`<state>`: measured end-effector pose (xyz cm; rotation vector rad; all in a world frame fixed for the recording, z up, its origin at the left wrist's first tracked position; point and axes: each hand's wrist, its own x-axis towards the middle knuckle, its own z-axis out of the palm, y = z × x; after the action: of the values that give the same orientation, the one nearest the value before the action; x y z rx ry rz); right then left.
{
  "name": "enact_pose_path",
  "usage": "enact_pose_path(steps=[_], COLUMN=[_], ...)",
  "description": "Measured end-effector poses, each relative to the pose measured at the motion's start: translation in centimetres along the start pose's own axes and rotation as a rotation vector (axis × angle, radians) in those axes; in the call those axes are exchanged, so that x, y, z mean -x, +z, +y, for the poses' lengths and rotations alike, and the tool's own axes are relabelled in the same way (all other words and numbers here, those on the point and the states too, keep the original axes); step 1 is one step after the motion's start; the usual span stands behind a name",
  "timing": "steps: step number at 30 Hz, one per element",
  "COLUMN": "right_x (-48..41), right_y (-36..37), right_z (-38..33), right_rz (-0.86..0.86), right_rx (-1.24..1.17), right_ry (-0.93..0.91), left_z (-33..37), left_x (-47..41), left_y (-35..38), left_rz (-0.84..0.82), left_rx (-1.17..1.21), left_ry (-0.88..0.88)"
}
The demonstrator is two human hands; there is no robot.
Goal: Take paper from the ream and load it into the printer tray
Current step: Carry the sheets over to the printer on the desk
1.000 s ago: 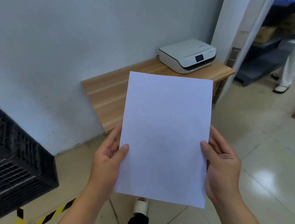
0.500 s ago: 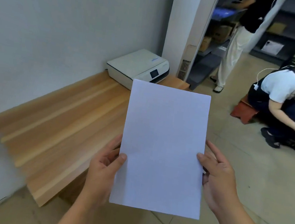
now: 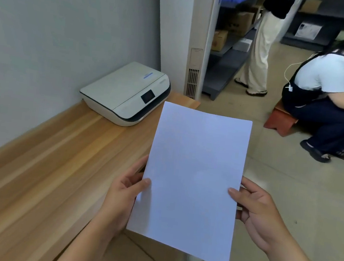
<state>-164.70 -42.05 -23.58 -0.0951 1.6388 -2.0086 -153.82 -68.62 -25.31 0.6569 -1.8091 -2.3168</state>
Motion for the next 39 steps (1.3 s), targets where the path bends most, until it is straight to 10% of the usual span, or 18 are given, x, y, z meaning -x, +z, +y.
enact_pose_path(steps=[18, 39], right_x=[-25.8, -52.0], right_y=[-9.6, -5.0], right_z=[-6.4, -15.1], right_rz=[-0.289, -0.247], right_rx=[0.051, 0.129], right_ry=[0.278, 0.29], left_z=[2.2, 7.5], left_x=[-19.1, -47.8], left_y=[6.3, 2.5], left_rz=[0.009, -0.112], left_rx=[-0.141, 0.061], left_ry=[-0.186, -0.224])
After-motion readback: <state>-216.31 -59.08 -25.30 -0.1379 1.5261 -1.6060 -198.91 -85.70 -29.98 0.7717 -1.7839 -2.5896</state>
